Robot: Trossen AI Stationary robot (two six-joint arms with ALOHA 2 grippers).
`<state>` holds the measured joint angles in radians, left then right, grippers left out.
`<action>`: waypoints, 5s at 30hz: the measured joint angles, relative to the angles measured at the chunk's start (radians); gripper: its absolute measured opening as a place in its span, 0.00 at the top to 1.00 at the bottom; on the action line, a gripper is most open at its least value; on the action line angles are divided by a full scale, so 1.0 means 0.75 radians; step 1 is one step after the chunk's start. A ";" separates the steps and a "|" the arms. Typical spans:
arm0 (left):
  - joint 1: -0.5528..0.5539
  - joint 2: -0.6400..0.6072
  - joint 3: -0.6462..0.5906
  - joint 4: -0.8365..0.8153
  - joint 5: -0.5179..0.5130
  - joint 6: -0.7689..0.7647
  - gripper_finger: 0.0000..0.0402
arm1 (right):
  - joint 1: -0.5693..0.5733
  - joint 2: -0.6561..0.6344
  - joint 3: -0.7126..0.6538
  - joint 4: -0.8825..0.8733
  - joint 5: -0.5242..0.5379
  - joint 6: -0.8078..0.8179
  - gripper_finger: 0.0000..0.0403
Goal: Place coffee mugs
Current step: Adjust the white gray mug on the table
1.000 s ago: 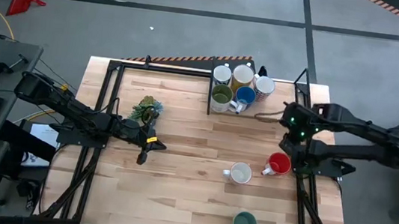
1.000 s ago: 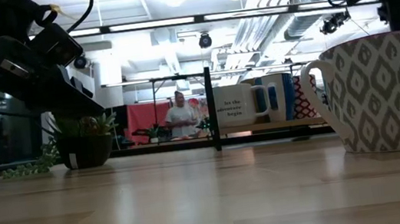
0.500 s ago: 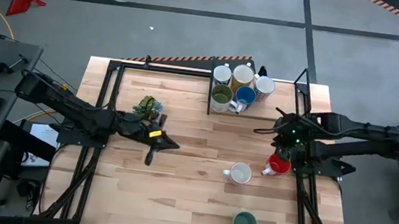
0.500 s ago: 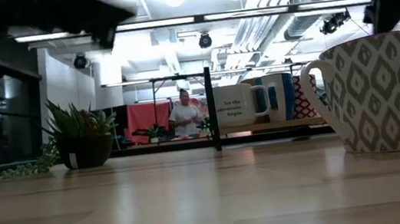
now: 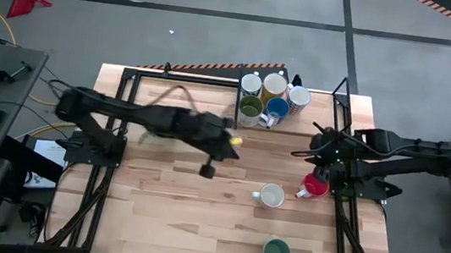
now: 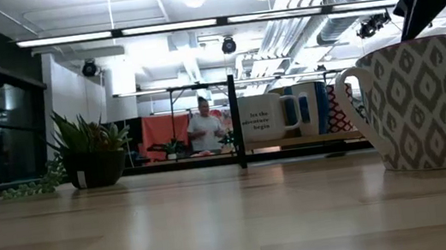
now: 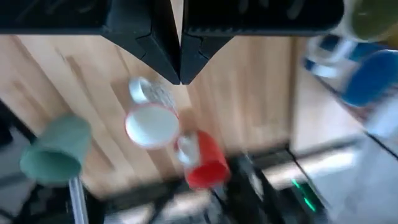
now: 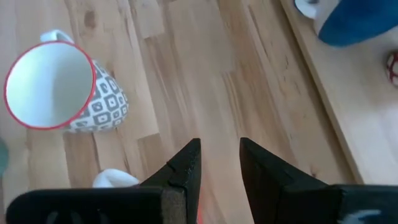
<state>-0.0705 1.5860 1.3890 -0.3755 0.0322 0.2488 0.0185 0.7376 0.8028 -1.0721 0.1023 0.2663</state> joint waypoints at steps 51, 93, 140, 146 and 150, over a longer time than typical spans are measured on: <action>-0.191 0.871 0.355 0.392 -0.005 -0.015 1.00 | 0.006 -0.062 0.002 -0.015 0.000 -0.232 0.78; -0.201 1.001 0.431 0.557 -0.064 -0.096 1.00 | 0.006 -0.062 0.002 -0.028 0.006 -0.251 0.78; -0.066 1.001 0.432 0.607 -0.008 -0.095 1.00 | 0.006 -0.062 0.002 -0.085 0.005 -0.216 0.78; -0.101 1.001 0.432 0.725 -0.025 -0.083 1.00 | 0.006 -0.062 0.002 -0.085 0.013 -0.217 0.78; -0.097 1.001 0.432 0.749 -0.025 -0.074 1.00 | 0.005 -0.062 0.002 -0.085 0.043 -0.216 0.78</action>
<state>-0.1433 2.3367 1.7130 0.1864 0.0132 0.1932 0.0225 0.6914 0.8040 -1.1360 0.1348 0.1042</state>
